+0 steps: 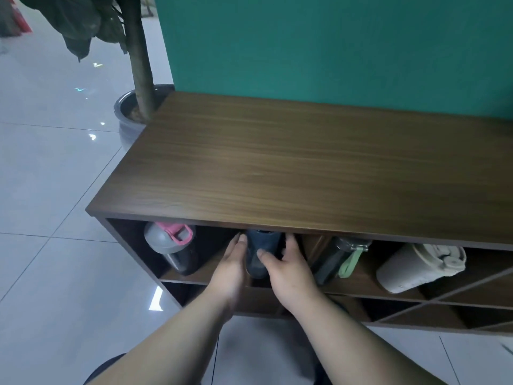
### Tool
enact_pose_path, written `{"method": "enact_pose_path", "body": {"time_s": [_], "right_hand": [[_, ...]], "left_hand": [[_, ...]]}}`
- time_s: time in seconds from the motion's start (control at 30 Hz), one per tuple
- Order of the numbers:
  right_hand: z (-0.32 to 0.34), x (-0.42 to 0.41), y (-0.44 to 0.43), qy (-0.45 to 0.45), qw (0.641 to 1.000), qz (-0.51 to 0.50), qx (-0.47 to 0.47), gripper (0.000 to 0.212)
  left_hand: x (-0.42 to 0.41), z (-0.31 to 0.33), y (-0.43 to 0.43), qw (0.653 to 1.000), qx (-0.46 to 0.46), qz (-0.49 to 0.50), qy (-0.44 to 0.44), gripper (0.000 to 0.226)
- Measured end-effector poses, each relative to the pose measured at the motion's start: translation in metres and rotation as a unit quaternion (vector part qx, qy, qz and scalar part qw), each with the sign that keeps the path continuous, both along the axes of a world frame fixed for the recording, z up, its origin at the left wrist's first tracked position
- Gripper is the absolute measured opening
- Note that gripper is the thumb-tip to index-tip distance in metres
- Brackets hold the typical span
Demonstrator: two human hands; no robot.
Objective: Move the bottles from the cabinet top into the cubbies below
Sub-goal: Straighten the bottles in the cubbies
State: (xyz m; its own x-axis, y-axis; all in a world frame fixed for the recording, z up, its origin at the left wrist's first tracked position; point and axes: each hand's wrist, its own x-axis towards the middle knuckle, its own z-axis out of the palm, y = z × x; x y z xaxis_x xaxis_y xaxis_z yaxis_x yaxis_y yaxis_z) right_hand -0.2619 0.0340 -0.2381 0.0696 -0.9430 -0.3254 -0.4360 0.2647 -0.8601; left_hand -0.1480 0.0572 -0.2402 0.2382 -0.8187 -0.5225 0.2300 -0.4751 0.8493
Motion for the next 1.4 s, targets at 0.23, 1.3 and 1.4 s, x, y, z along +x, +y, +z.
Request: {"method": "enact_pose_path", "body": {"time_s": [0.23, 1.3, 1.4], "right_hand": [[-0.007, 0.003, -0.003, -0.005, 1.0, -0.006, 0.004, 0.059], [0.034, 0.137, 0.015, 0.103, 0.973, 0.2, -0.038, 0.068], [0.022, 0.157, -0.001, 0.098, 0.979, 0.176, -0.008, 0.045]], "left_hand": [[0.001, -0.004, -0.006, 0.999, 0.005, -0.03, 0.027, 0.038], [0.116, -0.02, 0.05, 0.967, 0.138, 0.178, 0.118, 0.055], [0.116, -0.017, 0.044, 0.964, 0.124, 0.191, 0.134, 0.057]]}}
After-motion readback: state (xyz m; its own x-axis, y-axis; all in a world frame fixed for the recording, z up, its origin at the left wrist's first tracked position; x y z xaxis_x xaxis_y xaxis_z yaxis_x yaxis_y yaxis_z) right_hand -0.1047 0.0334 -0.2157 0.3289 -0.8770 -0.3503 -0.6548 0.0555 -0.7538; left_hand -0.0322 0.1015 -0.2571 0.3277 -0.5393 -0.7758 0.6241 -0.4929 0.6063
